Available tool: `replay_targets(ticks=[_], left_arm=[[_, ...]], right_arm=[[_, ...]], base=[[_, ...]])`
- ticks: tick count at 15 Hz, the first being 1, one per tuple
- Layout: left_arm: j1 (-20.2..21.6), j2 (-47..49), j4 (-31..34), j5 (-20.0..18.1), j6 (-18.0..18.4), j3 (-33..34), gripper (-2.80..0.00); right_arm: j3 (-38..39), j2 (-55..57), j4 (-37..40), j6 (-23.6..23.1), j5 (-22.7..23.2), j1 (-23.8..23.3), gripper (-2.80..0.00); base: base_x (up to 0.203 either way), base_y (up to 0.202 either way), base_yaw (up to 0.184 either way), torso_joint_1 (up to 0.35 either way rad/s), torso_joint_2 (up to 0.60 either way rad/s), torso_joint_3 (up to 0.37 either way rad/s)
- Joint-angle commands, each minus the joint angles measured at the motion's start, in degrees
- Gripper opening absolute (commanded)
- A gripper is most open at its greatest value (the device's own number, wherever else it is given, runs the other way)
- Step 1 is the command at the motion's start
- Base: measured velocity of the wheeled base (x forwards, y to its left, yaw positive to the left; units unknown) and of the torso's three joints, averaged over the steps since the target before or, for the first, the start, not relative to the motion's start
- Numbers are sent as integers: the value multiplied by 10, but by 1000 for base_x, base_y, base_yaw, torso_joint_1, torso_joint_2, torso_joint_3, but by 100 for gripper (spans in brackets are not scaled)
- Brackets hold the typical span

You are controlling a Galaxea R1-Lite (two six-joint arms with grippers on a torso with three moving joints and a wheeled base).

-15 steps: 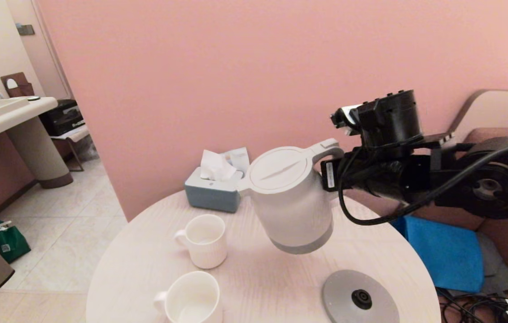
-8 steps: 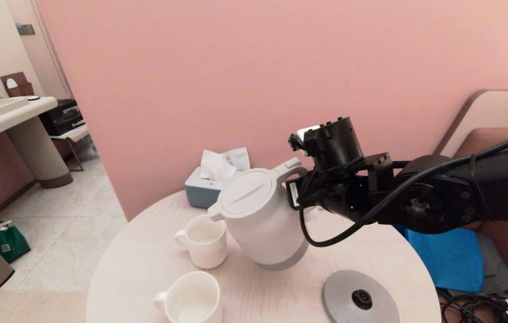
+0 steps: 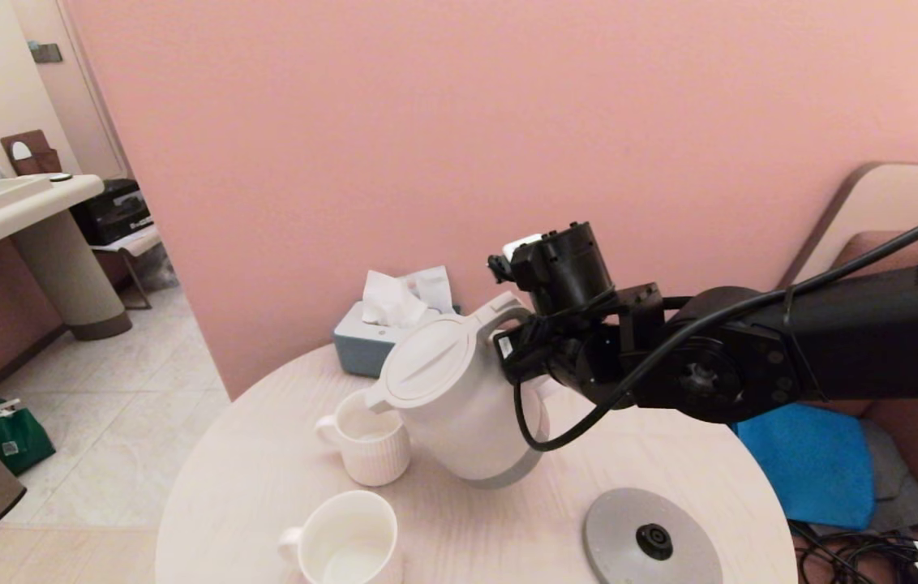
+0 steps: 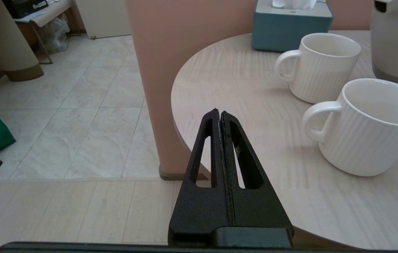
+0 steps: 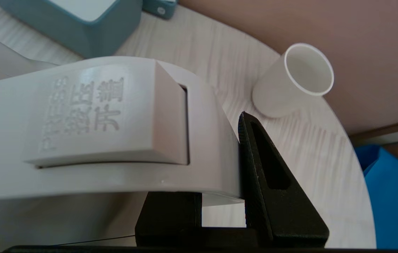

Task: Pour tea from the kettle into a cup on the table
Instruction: Pour water into the cup

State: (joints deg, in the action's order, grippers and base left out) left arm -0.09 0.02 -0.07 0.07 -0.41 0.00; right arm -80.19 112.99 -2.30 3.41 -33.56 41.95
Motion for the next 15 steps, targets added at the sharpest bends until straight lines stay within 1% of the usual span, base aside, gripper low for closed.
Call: replay_targets(ticks=[1,7,9,13,15], left_arm=[[0,0,0,0,0,0,-280],[0,1,0,0,0,0,-280],[0,0,0,0,0,0,-280],[0,0,0,0,0,0,-280],[0,0,0,0,0,0,-280]], right_arm=[[-15,10,-1,-7,-5,-1,-280],[-44,33,0,-30,-12,-10,-280],[-46,42,-5,-52,-17,-17,-280],[-67,52,-2,-66,-18,-30,-280],[-83,58,0,-85,-18,-31,-280]], base=[[0,0,0,0,0,0],[0,0,0,0,0,0],[0,0,0,0,0,0],[0,0,0,0,0,0],[0,0,0,0,0,0]])
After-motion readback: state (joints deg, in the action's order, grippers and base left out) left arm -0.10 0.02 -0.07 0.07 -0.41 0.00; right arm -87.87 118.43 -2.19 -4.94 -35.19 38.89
